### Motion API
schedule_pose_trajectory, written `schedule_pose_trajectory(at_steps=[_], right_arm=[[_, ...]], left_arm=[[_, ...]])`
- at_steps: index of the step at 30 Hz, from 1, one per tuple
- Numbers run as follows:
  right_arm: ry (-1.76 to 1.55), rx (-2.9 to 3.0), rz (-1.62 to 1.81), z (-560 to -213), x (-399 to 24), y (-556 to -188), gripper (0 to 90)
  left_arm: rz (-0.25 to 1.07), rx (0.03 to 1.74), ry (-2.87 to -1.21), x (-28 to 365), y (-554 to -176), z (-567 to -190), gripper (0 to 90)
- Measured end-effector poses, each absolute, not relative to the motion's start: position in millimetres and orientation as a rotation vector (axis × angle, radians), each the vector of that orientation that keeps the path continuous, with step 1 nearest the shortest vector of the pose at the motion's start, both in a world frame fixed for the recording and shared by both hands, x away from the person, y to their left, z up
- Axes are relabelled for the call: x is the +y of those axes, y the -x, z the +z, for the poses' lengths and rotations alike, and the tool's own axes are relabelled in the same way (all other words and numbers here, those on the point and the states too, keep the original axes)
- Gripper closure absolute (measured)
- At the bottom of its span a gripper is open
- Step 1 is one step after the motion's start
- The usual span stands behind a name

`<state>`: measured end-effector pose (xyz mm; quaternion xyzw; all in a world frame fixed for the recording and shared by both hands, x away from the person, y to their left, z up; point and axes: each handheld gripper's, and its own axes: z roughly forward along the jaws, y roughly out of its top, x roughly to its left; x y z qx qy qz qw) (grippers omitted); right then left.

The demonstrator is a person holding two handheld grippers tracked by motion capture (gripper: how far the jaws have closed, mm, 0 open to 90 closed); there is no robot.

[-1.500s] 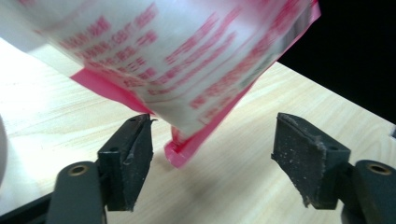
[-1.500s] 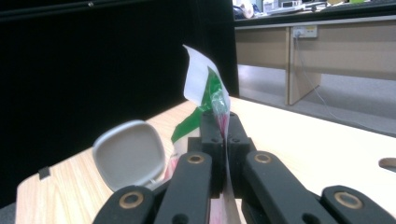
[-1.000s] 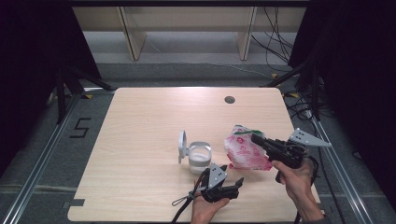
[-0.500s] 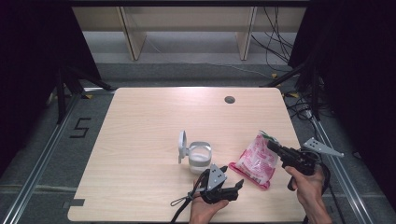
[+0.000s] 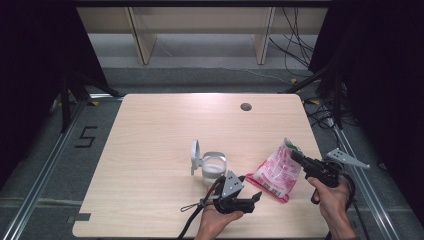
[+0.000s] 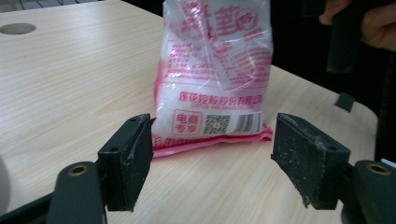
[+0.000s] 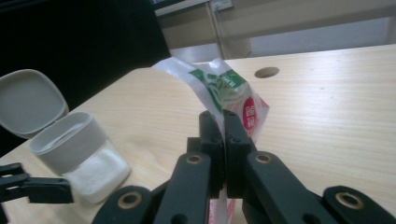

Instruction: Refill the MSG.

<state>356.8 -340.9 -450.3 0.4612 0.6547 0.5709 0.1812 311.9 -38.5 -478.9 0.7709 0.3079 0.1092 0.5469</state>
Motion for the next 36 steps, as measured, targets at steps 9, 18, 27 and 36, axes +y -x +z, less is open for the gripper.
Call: schedule_pose_trajectory(at_steps=[9,18,27,36], right_arm=[[-1.376,1.818,1.607,-460,-344,-360,88.4],[-1.41,1.845,1.517,-462,-345,-359,84.2],[-1.507,1.765,1.497,-470,-355,-352,76.7],[-1.499,1.724,1.485,-473,-366,-341,72.3]], left_arm=[[0.238,0.673,-1.91,-40,-315,-462,28.5],[0.252,0.596,-1.996,-24,-299,-460,28.3],[0.25,0.655,-1.99,8,-299,-473,27.8],[0.293,0.66,-1.978,30,-295,-468,27.8]])
